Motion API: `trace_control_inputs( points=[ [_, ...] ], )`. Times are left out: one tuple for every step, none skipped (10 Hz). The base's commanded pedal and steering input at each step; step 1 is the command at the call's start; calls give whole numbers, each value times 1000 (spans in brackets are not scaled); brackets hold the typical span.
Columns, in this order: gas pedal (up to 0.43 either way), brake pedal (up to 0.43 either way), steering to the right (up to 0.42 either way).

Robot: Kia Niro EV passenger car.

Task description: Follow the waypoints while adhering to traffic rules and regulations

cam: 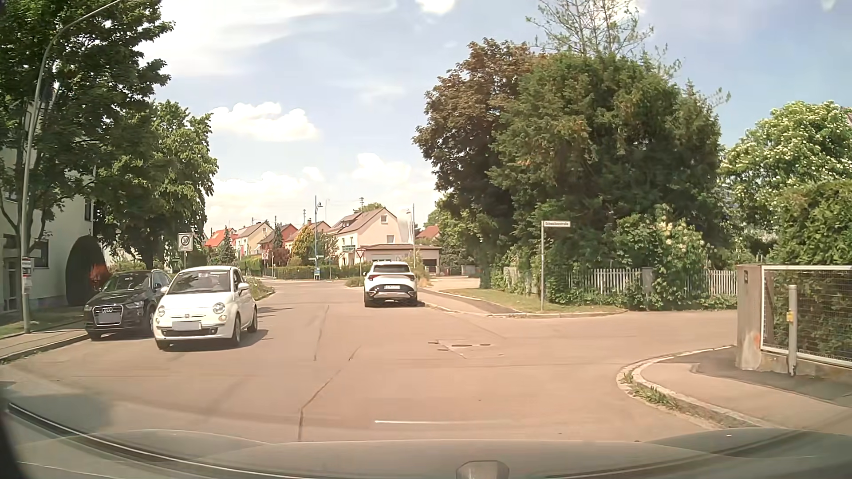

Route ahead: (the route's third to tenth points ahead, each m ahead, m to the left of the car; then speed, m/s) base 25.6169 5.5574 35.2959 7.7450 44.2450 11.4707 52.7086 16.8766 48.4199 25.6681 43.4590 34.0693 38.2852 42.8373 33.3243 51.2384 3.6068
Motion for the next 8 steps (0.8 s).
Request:
trace_control_inputs(
  points=[
    [0, 0, 22],
    [0, 0, 1],
    [0, 0, -19],
    [0, 0, -38],
    [0, 0, -52],
    [0, 0, -63],
    [0, 0, -72],
    [0, 0, -79]
  ],
)
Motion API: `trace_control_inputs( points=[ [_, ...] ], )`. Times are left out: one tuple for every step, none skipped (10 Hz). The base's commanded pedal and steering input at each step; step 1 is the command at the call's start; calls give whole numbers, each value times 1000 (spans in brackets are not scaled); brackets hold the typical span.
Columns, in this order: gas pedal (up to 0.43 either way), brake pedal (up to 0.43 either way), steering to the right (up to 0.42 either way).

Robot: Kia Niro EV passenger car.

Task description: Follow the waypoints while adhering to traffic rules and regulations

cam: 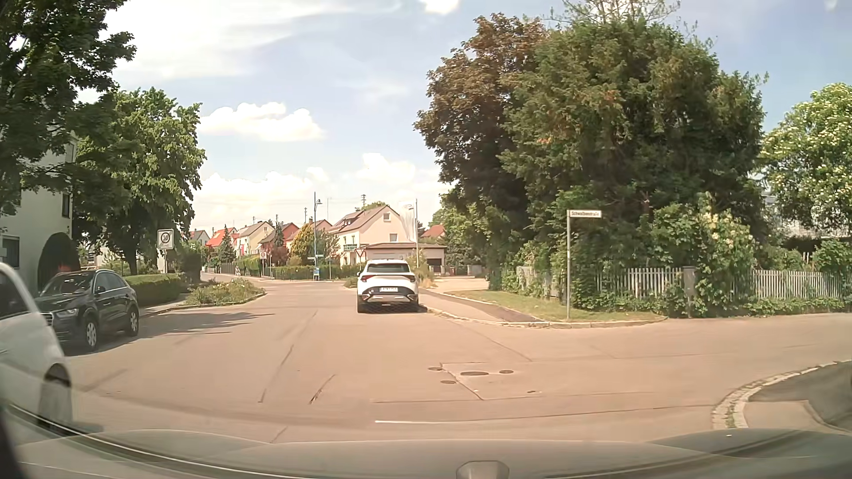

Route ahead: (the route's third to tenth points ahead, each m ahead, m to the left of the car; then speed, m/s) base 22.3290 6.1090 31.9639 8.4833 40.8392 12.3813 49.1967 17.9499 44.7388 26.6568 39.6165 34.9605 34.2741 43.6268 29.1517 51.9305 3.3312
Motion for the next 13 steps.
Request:
trace_control_inputs(
  points=[
    [0, 0, -88],
    [0, 0, -93],
    [0, 0, -99],
    [0, 12, -108],
    [0, 18, -117],
    [0, 30, -124],
    [0, 49, -130],
    [0, 61, -135],
    [0, 55, -138],
    [0, 49, -140],
    [0, 55, -142],
    [0, 61, -144],
    [0, 61, -146]
  ],
)
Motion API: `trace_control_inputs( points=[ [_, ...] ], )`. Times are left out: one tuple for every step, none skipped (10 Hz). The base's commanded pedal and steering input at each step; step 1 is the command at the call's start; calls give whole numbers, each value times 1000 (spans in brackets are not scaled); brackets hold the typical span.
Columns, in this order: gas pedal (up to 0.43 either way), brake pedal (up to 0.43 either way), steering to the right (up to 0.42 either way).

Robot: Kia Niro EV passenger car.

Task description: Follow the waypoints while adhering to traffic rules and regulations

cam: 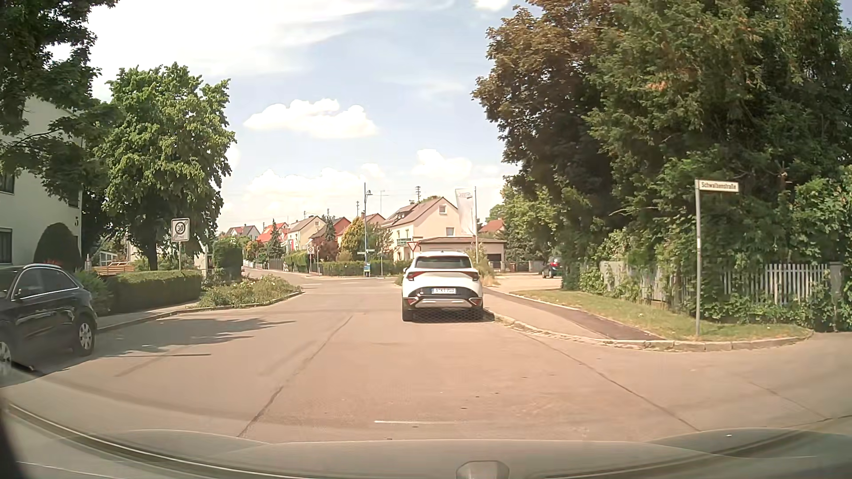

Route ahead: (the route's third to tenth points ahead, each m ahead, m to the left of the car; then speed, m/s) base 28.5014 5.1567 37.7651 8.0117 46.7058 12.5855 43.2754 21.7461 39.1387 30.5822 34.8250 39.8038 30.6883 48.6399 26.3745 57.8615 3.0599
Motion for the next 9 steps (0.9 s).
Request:
trace_control_inputs(
  points=[
    [0, 61, -148],
    [0, 43, -151],
    [0, 37, -157],
    [0, 37, -173],
    [0, 43, -186],
    [0, 37, -193],
    [0, 37, -191],
    [0, 43, -188],
    [0, 37, -190]
  ],
)
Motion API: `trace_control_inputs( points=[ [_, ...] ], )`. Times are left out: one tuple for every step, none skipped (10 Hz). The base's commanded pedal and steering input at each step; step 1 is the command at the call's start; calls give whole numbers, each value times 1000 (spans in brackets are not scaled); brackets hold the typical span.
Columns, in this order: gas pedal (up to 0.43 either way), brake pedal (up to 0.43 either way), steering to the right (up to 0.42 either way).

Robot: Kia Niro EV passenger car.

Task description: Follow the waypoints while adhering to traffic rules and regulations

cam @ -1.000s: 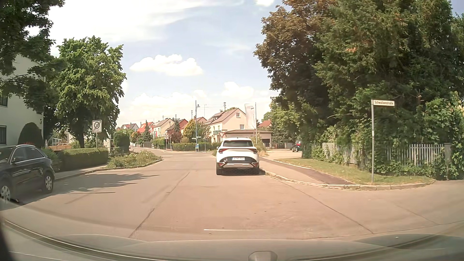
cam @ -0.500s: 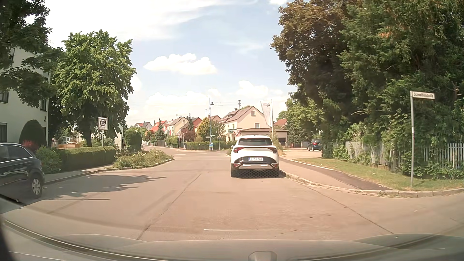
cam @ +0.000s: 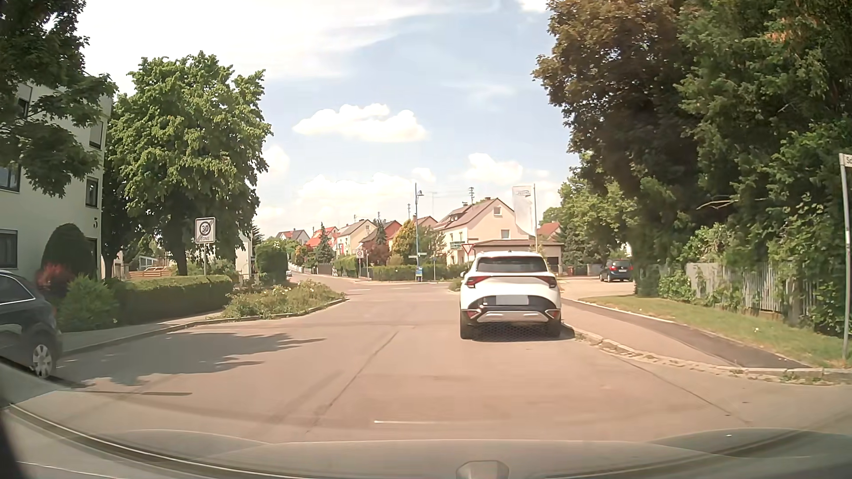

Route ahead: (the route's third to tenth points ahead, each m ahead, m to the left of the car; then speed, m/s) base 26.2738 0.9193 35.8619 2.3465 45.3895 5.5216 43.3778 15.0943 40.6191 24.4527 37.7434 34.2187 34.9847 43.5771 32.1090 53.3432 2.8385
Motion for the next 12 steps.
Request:
trace_control_inputs(
  points=[
    [0, 43, -189],
    [0, 43, -188],
    [0, 37, -191],
    [0, 24, -194],
    [0, 12, -194],
    [0, 0, -195],
    [0, 0, -195],
    [0, 0, -195],
    [0, 0, -196],
    [0, 0, -197],
    [28, 0, -195],
    [87, 0, -193]
  ],
)
